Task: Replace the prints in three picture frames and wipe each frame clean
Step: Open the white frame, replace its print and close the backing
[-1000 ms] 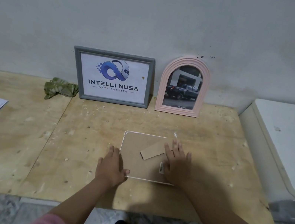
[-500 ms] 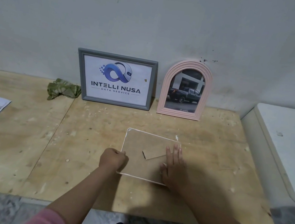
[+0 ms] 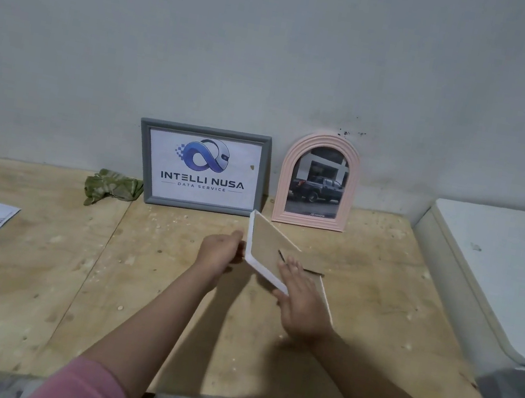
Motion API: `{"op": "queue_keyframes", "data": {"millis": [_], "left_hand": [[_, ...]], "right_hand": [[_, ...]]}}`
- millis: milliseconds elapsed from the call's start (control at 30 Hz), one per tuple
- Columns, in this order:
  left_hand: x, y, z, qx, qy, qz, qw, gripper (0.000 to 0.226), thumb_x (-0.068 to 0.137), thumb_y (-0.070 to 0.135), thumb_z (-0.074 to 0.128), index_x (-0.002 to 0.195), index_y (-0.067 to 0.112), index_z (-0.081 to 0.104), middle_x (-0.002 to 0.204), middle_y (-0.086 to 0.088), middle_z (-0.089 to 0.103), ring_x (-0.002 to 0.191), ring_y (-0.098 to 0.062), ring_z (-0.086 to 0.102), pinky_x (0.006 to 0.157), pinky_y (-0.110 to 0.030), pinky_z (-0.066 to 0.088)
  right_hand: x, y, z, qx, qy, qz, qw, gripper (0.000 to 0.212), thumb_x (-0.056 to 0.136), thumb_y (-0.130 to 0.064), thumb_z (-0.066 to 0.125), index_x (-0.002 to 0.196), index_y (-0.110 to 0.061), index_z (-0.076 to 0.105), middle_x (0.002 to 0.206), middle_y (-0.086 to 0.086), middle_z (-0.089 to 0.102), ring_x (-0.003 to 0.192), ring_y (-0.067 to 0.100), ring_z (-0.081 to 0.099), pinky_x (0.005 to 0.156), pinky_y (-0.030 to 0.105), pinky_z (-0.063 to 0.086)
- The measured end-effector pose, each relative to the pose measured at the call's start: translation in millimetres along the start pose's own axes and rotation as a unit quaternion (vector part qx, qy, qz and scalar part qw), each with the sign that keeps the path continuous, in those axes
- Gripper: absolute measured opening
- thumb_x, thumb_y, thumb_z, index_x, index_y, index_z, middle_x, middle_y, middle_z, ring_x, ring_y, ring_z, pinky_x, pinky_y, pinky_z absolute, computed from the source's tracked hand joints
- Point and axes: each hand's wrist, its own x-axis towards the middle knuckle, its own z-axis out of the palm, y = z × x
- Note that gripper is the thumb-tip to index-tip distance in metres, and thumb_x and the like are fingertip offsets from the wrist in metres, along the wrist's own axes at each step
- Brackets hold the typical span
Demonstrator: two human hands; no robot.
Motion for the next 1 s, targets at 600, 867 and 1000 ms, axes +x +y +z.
{"op": "queue_keyframes", "data": {"millis": [600,867,1000], "left_hand": [[1,17,31,0.081,-0.176,-0.025,0.981,0.073,0.097,0.058,0.013,0.122,0.009,0.06,0.122,-0.002,0.062,0.117,-0.019,0.053,0.107,-0.041,0.025],[-8,1,30,-0.004,-0.073,0.001,0.997,0.059,0.1,0.051,0.027,0.101,0.012,0.07,0.087,-0.009,0.074,0.08,-0.025,0.07,0.084,-0.042,0.056],[-11,-10,19,-0.043,0.017,0.029,0.998,0.055,0.103,0.039,0.023,0.095,0.007,0.066,0.064,0.0,0.07,0.057,-0.005,0.066,0.055,-0.017,0.049]], "right_hand": [[44,56,-90,0.539,0.132,0.314,0.771,0.047,0.099,-0.044,0.036,0.113,-0.008,0.062,0.101,0.021,0.066,0.087,0.035,0.063,0.082,0.044,0.051],[64,66,-57,0.626,0.0,0.399,0.67,0.059,0.091,-0.057,0.04,0.108,-0.006,0.064,0.109,0.029,0.065,0.098,0.047,0.063,0.089,0.063,0.046],[85,49,-36,0.63,-0.058,0.401,0.663,0.057,0.09,-0.055,0.043,0.108,-0.006,0.065,0.113,0.03,0.062,0.102,0.049,0.061,0.092,0.067,0.042]]}}
